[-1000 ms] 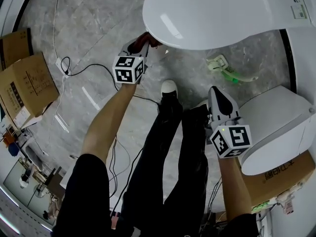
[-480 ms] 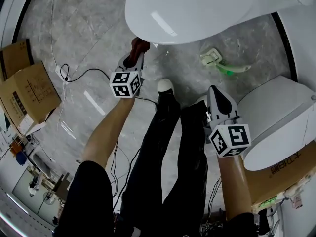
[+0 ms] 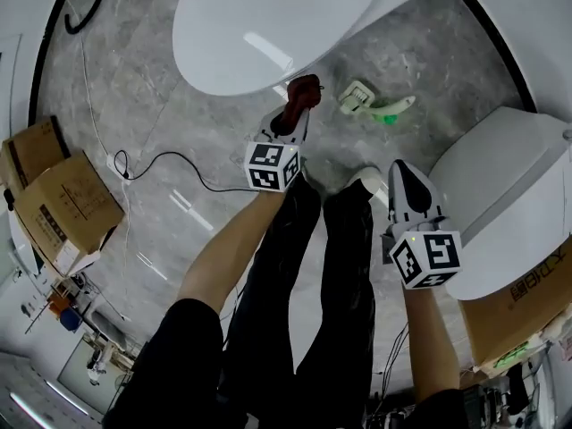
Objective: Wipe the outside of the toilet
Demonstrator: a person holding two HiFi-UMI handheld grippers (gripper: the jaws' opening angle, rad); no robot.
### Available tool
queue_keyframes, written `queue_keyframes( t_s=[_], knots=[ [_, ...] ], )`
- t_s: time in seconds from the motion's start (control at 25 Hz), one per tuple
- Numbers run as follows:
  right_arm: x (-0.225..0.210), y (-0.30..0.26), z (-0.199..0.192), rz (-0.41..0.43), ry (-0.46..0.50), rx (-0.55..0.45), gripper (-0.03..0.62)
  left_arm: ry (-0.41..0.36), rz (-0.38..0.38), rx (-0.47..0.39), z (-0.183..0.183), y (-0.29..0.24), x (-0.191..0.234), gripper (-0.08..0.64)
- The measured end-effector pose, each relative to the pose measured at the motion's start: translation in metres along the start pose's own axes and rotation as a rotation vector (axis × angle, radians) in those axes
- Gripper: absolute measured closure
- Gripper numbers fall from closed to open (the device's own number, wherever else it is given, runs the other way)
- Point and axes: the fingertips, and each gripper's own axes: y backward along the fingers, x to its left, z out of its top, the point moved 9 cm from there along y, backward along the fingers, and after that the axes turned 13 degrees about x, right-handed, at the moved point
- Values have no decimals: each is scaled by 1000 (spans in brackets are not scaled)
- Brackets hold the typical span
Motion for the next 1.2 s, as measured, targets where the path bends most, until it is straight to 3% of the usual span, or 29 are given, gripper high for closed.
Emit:
queue_keyframes(
  t_s=[0.16, 0.32, 0.48, 0.68, 0.84, 1.2],
  knots=[
    [-33, 21, -10, -36, -57, -24, 589, -50, -64, -25, 37, -42, -46, 489],
    [-61, 39, -23, -46, -119, -33, 589, -39, -86, -53, 73, -81, -80, 489],
    [-85, 53, -31, -48, -150, -27, 589, -80, -109, -76, 107, -127, -109, 489],
    [-103, 55, -42, -37, -193, -16, 589, -35, -97, -143, 147, -168, -113, 491],
    [-103, 48, -48, -23, -200, 7, 589, 31, -77, -166, 153, -186, -105, 492],
    [-103, 33, -47, -9, -191, 30, 589, 51, -28, -173, 133, -186, -75, 492]
  ],
)
